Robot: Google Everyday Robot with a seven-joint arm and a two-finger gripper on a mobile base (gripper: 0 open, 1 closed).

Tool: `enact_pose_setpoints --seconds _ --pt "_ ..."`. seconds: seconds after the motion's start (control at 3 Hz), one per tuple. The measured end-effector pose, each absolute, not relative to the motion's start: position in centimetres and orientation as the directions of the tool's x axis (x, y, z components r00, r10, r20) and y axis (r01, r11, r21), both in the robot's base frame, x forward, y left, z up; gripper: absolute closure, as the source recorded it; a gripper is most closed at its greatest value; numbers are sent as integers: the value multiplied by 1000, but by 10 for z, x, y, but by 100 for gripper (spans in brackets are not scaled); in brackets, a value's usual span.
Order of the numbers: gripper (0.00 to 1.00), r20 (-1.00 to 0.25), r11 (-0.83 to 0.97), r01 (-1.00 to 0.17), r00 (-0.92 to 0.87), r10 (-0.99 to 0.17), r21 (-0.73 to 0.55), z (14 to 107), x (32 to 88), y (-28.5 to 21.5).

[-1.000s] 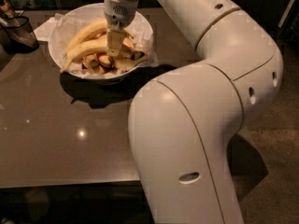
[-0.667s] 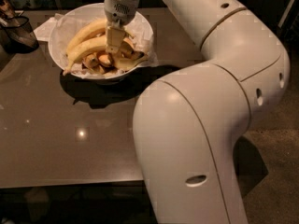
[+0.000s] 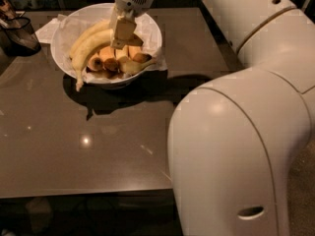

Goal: Pick banana from white bowl

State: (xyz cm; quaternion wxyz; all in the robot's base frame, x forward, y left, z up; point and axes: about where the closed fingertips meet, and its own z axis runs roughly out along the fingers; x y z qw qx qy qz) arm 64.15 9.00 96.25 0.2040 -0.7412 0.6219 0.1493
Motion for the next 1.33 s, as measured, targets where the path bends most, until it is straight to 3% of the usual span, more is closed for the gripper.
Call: enact_pose_setpoints --seconds 1.33 --pt "100 -540 -228 -959 284 -792 -170 1011 605 91"
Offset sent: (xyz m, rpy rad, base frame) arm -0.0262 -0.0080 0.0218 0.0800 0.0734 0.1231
